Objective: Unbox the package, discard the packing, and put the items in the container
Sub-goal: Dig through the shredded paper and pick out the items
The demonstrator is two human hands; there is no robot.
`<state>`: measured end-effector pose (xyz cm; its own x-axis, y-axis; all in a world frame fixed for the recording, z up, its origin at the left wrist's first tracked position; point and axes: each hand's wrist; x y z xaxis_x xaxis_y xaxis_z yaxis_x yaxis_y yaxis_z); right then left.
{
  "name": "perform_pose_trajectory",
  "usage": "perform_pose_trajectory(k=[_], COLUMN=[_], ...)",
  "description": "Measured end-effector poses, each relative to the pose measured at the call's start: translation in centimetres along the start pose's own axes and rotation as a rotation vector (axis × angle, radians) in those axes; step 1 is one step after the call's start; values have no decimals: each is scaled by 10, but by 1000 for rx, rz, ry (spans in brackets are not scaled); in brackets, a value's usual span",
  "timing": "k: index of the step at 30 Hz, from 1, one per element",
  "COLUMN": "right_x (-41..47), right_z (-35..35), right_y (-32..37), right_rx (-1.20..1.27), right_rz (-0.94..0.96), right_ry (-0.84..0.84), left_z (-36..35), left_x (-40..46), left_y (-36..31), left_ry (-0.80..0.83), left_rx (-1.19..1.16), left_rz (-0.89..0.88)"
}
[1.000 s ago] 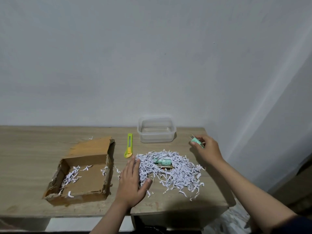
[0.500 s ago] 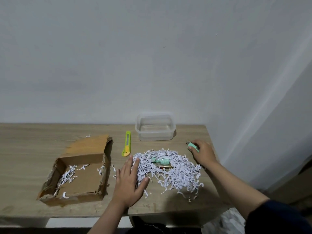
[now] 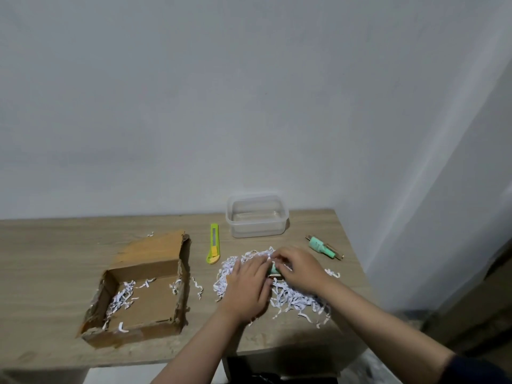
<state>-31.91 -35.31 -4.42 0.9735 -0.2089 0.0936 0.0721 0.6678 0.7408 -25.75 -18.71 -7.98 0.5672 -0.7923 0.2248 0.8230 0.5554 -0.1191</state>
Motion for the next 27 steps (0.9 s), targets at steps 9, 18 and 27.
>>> perform_pose_trajectory(k=[9,18,27], right_x=[-1,-2,24], right_z=[2,5,-12], right_y=[-27,-20,8], right_rx=[-37,-196,-405], right_rz=[-152,-61,11], right_ry=[65,1,183], left_z=[-7,-2,-18], left_x=[4,-10,-31], left_y=[20,26,24], left_ry=[154,142,125], left_rx=[92,214,171], left_rz=[157,224,337])
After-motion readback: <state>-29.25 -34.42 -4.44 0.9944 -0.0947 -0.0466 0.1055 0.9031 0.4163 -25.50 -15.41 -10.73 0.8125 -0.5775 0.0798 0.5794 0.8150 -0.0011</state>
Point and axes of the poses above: each hand's wrist, its own x-axis towards the middle knuckle, its own z-axis out of the back of the hand, y = z × x, and after that the axes turned 14 degrees about x, right-handed
